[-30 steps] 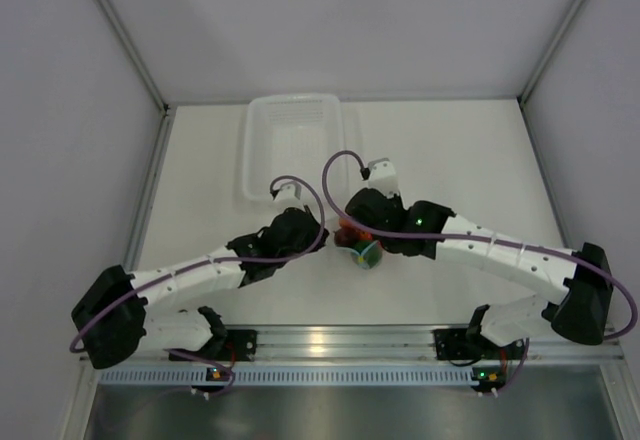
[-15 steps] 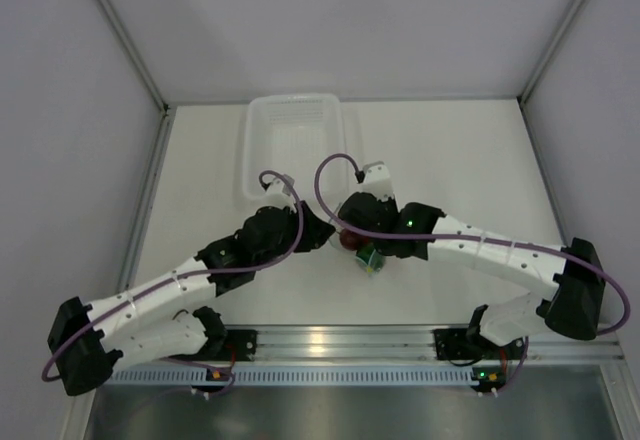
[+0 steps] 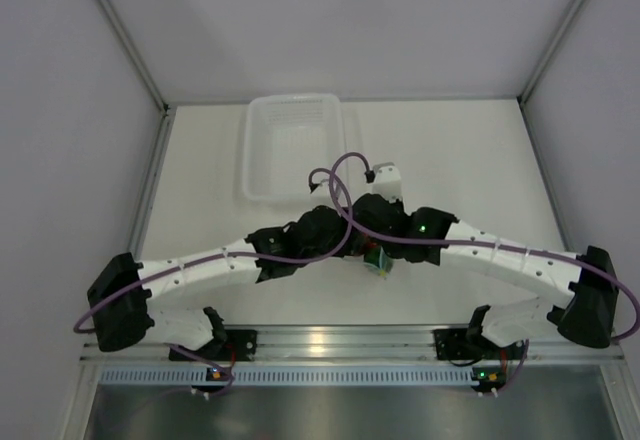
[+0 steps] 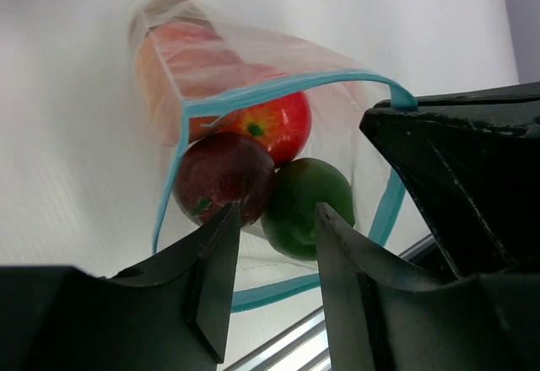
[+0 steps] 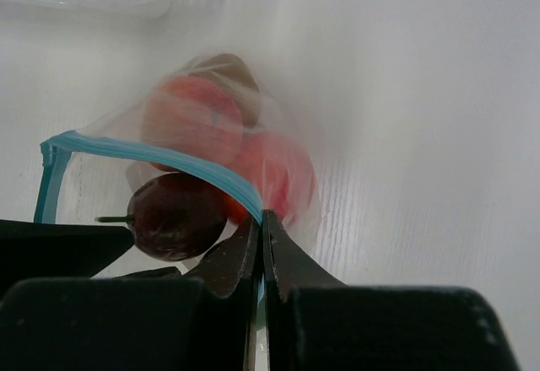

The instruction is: Open the zip-top bag and remove the fake food

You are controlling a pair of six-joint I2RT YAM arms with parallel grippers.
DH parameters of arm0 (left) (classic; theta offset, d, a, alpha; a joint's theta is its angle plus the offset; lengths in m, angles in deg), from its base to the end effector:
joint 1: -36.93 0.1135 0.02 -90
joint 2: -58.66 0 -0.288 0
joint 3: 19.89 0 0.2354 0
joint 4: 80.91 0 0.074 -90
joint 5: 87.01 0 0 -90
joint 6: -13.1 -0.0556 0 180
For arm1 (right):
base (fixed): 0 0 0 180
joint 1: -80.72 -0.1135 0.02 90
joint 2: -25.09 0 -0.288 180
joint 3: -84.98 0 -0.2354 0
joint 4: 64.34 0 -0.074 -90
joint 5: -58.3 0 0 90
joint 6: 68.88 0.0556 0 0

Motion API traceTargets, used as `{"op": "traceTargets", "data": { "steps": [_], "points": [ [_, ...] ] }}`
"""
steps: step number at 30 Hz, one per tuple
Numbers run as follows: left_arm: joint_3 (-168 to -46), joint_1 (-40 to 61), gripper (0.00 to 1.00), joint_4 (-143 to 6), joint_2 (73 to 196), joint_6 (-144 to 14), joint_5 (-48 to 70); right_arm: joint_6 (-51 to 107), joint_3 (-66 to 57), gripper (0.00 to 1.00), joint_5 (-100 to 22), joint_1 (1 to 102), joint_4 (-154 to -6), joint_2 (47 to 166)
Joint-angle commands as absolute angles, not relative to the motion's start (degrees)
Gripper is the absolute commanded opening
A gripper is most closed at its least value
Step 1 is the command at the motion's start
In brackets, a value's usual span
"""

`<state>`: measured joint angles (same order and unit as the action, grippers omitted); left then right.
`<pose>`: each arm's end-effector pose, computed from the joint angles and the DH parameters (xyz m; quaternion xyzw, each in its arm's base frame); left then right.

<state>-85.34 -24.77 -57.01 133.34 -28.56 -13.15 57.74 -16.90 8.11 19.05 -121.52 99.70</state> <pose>0.1478 -0.2418 0.2839 0.0349 0.8725 -0.3155 0.3714 0.1489 0.2011 0.3116 -0.0901 0.8952 0.0101 0.4364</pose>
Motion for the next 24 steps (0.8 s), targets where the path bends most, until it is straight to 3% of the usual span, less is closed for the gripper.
{"op": "traceTargets", "data": {
  "steps": [1, 8, 17, 20, 24],
  "points": [
    [-87.75, -25.82, 0.47, -55.77, 133.55, -28.38, -18.10, 59.44, -17.85, 0.00, 8.29, 19.02, -116.91, 97.43],
    [-89.33, -28.46, 0.61, -55.33, 138.47, -32.95, -21.79, 58.39, -19.52, 0.00, 3.03, 18.94, -112.26, 96.72],
    [-86.34, -28.73, 0.62, -61.13, 139.79, -34.97, -23.11, 57.51, -22.59, 0.00, -3.49, 21.83, -110.22, 92.51],
    [-85.21, -28.73, 0.69, -62.71, 140.23, -35.59, -24.08, 56.46, -23.39, 0.00, -6.81, 24.03, -110.48, 90.58],
    [-85.11, -28.73, 0.68, -63.85, 141.11, -35.86, -23.73, 55.23, -24.71, 0.00, -9.29, 27.19, -110.66, 87.15]
  ]
}}
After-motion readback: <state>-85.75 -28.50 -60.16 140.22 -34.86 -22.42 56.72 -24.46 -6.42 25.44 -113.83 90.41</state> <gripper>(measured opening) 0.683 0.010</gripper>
